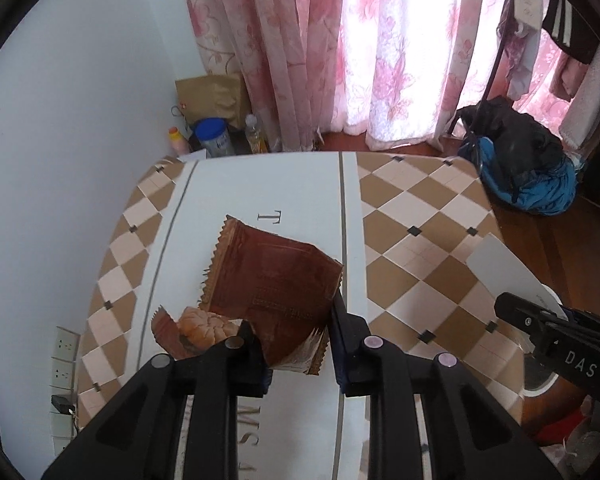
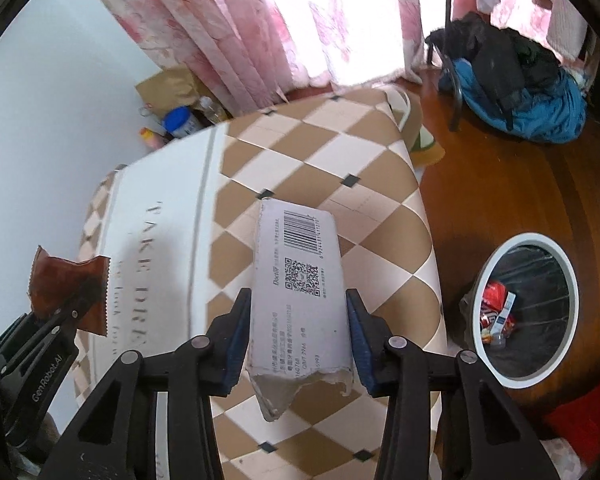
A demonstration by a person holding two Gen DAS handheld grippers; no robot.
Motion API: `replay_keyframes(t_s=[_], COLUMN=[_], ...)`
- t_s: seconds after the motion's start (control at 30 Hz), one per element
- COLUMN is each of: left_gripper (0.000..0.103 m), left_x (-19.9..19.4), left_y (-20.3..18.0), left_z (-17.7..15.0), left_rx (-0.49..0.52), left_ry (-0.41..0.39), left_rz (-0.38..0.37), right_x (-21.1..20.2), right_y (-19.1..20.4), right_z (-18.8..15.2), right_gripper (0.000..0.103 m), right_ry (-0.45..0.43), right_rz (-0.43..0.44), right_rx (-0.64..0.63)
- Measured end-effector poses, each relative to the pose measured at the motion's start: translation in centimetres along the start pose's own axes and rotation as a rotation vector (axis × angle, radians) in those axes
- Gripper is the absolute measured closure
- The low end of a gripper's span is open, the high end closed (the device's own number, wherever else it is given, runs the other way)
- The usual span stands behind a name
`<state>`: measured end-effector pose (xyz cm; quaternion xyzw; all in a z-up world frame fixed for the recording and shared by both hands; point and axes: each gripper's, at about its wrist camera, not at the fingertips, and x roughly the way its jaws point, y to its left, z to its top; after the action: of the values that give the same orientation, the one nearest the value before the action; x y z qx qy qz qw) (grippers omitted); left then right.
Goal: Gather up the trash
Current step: 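Carry the brown wrapper and white box over the bin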
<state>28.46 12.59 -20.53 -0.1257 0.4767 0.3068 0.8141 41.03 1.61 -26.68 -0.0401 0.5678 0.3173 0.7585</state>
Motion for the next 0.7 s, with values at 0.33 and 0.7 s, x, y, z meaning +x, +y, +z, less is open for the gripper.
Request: replay_keyframes(t_s=[0.33,0.7], left_gripper=[0.083,0.083], left_x=[-6.4,-9.0], left_y=[-3.8,-17.0], left_z=[0.7,2.5], left_rx=[0.047,0.162], left_ry=[-0.103,-0.11], left_rz=[-0.053,-0.28], right_x=[-9.4,-17.9], right_y=[-1.4,-14.2], right_z=[-1.2,-2.0], right_gripper=[0.056,0.056], right_ry=[-0.156,-0.267], right_rz=[0.056,-0.052], right_rx=[0.011,0.146])
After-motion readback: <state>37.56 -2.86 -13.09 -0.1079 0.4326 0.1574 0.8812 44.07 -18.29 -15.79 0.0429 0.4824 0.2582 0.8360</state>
